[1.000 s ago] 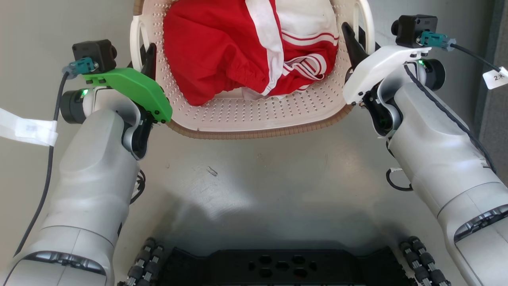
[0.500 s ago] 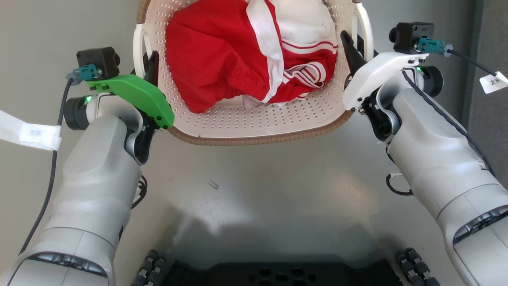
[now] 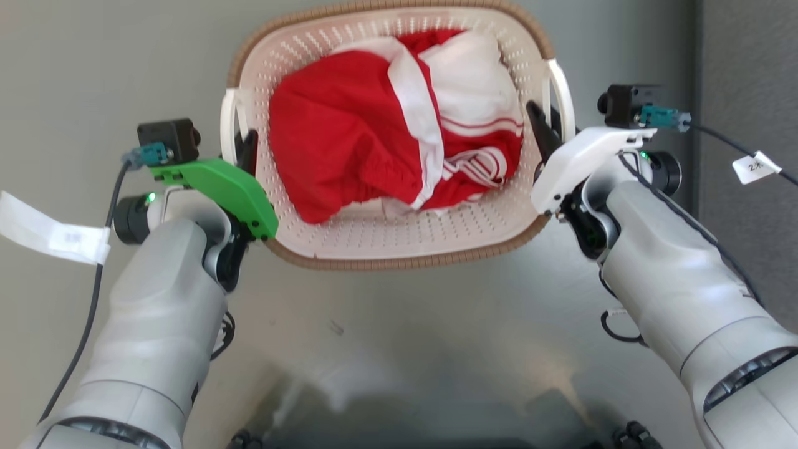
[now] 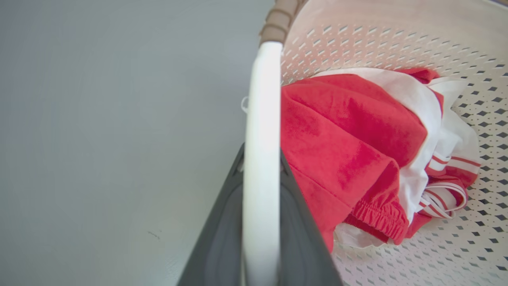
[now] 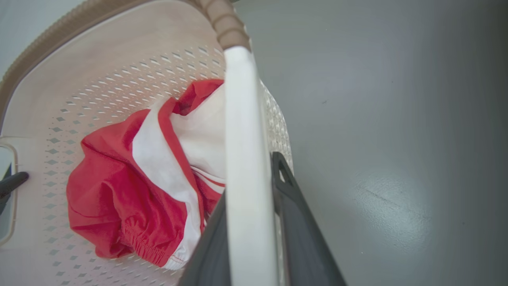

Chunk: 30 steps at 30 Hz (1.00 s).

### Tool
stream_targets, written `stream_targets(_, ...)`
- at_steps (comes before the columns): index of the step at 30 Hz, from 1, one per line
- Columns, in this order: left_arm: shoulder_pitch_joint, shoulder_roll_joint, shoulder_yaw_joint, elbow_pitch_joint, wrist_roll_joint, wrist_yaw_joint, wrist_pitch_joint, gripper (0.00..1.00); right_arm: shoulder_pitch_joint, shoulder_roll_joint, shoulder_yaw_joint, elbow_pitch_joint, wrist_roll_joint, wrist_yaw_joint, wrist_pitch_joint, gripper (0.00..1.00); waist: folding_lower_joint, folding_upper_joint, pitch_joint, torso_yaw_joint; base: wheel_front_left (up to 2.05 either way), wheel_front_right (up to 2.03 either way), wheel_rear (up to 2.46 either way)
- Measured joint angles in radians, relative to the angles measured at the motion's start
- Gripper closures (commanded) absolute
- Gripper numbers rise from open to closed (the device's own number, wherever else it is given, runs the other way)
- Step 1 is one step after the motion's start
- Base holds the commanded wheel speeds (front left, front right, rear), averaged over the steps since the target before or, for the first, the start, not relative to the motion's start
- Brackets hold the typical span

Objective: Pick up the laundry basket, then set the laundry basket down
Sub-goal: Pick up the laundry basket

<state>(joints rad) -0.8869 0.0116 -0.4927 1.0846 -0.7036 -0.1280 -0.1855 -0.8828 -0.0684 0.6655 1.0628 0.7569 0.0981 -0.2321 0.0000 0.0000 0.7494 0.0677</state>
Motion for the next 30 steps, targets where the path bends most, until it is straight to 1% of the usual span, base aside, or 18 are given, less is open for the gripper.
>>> stream_targets(10,0.052,0.001,-0.027,0.036,-0.029,-0.004,0.033,1.00,0.054,0.003,0.053,0.005,0.056,0.001,0.048,1.00,0.0000,0.0000,-0.124,-0.017,0.00,0.00,0.00)
stream_targets(14,0.079,0.001,-0.058,0.045,-0.030,-0.004,0.061,1.00,0.085,0.003,0.070,0.012,0.086,0.001,0.080,1.00,-0.0001,0.0000,-0.176,-0.025,0.00,0.00,0.00)
stream_targets(22,0.134,0.000,-0.064,0.067,-0.044,-0.004,0.080,1.00,0.135,0.006,0.110,0.012,0.120,0.000,0.123,1.00,-0.0001,0.0000,-0.279,-0.042,0.00,0.00,0.00)
stream_targets(30,0.207,-0.006,-0.065,0.100,-0.090,-0.005,0.116,1.00,0.198,0.010,0.150,0.014,0.170,0.000,0.188,1.00,-0.0001,0.0000,-0.398,-0.062,0.00,0.00,0.00)
